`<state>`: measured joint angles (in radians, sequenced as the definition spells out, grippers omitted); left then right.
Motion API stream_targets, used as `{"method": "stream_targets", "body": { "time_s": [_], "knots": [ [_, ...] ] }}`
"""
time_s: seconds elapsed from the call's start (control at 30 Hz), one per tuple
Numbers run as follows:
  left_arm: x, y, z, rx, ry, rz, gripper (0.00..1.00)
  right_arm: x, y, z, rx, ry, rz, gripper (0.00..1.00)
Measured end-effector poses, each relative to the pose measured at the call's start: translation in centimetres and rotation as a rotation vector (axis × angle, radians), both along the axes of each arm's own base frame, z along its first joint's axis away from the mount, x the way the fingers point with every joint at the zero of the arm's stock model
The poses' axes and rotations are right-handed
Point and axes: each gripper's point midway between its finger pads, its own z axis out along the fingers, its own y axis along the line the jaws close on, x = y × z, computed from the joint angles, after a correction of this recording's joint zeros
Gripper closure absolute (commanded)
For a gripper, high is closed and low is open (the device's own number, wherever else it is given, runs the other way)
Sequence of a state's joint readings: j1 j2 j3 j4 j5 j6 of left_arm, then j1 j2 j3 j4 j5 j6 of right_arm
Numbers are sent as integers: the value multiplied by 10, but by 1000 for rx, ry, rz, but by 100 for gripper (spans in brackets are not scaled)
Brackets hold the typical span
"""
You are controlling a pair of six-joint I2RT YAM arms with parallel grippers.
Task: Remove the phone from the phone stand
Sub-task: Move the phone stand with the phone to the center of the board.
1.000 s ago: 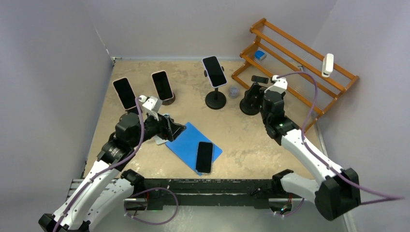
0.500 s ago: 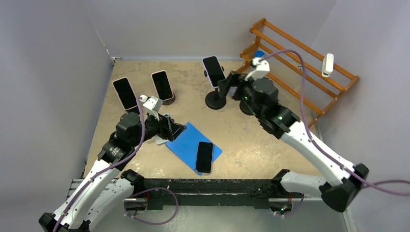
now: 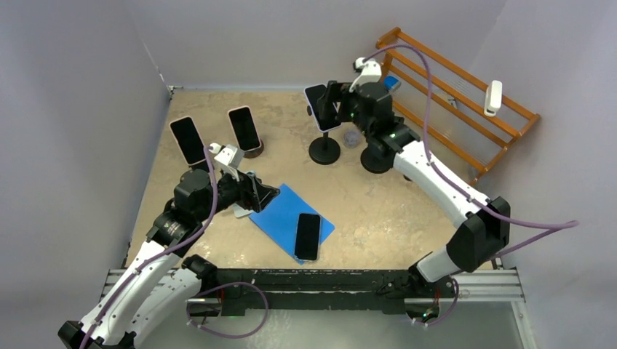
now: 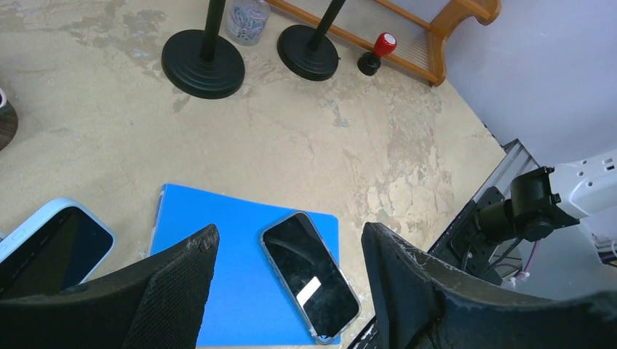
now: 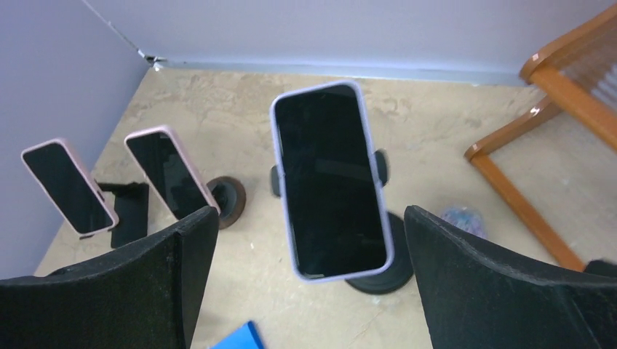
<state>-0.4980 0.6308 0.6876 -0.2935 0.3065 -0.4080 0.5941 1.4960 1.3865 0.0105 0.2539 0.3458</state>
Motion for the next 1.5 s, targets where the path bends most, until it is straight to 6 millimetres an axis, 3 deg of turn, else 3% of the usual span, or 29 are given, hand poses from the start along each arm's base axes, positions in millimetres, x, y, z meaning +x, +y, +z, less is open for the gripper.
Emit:
{"method": "stream_targets", "body": {
  "time_s": [0.13, 0.27, 0.57, 0.7, 1.2, 1.5],
  "knots": [
    [0, -1, -1, 0, 2, -4, 30, 25, -23, 14, 13, 9, 6, 1],
    [0, -2, -2, 2, 10, -12, 30, 37, -23, 12, -5, 28, 39, 1],
    [-5, -4, -1, -6, 7, -36, 30, 44, -7, -61, -122, 198, 117, 1],
    [-6, -6, -1, -11, 5, -48, 30, 43, -7, -75, -153, 234, 125, 1],
    [-8, -8, -1, -15, 5, -62, 30, 48, -2, -66, -157, 211, 151, 1],
    [-8, -8, 1, -21, -5, -64, 30, 53, 5, -79, -174, 227, 180, 1]
  ]
}}
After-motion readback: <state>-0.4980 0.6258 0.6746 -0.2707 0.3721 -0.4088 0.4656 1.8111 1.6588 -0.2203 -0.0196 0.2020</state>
